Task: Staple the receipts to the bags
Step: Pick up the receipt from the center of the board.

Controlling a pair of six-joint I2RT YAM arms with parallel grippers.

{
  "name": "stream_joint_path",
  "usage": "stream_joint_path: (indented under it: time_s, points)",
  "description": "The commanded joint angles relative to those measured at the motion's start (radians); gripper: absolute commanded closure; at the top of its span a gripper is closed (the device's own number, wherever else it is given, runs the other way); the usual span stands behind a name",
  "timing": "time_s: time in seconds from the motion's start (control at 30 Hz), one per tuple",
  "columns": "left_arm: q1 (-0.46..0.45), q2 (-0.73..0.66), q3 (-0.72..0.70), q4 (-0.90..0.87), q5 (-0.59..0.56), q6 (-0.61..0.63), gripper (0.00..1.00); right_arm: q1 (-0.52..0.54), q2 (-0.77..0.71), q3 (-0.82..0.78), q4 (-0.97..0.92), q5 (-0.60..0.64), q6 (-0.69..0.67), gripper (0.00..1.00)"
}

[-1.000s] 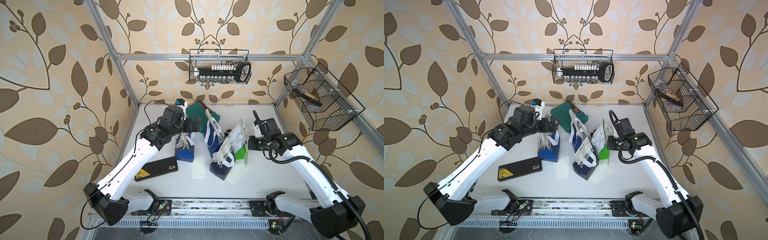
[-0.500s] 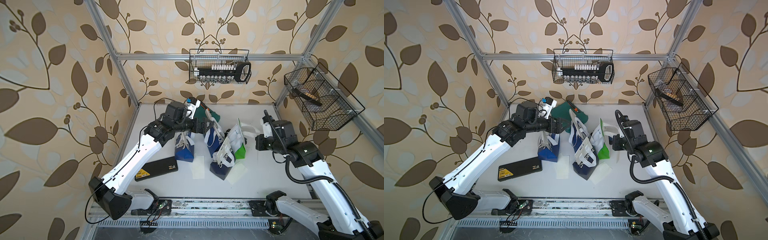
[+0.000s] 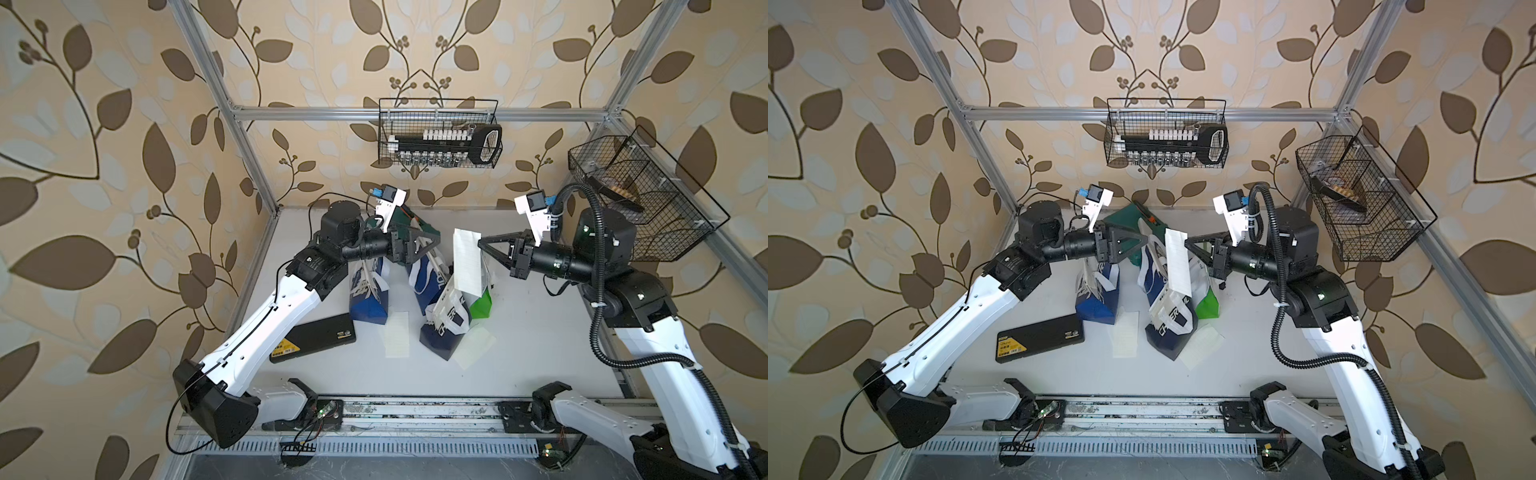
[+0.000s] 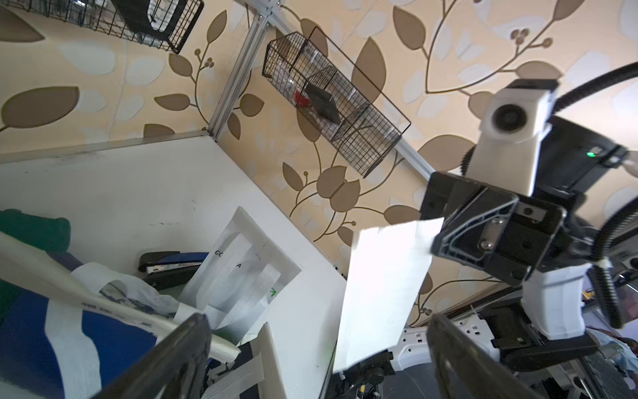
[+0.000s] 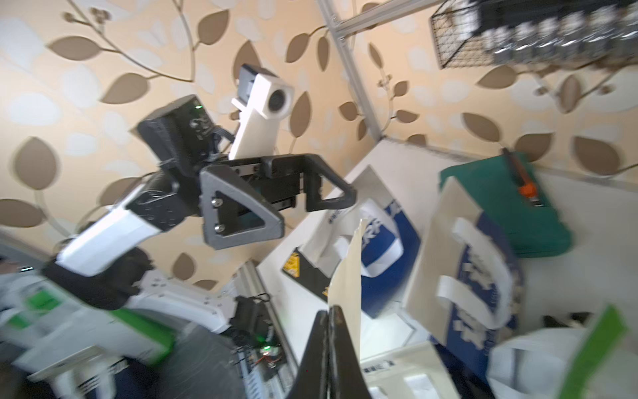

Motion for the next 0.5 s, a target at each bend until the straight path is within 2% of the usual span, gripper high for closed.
stream_joint_path:
  time_s: [0.0, 0.1, 0.2, 0.47]
  points:
    - [0.035, -0.053, -0.030, 0.136, 0.094, -0.023, 0.01, 0.002, 0.024, -0.044, 0.192, -0.268, 0.136, 1.00]
    - [0.037, -0.065, -0.055, 0.138, 0.118, 0.002, 0.01, 0.003, 0.034, -0.071, 0.257, -0.304, 0.180, 1.00]
    - [0.037, -0.046, -0.069, 0.161, 0.182, -0.024, 0.01, 0.004, 0.046, -0.085, 0.281, -0.307, 0.204, 1.00]
    - [0.020, 0.009, -0.089, 0.223, 0.264, -0.098, 0.01, 0.026, 0.070, -0.123, 0.301, -0.254, 0.211, 1.00]
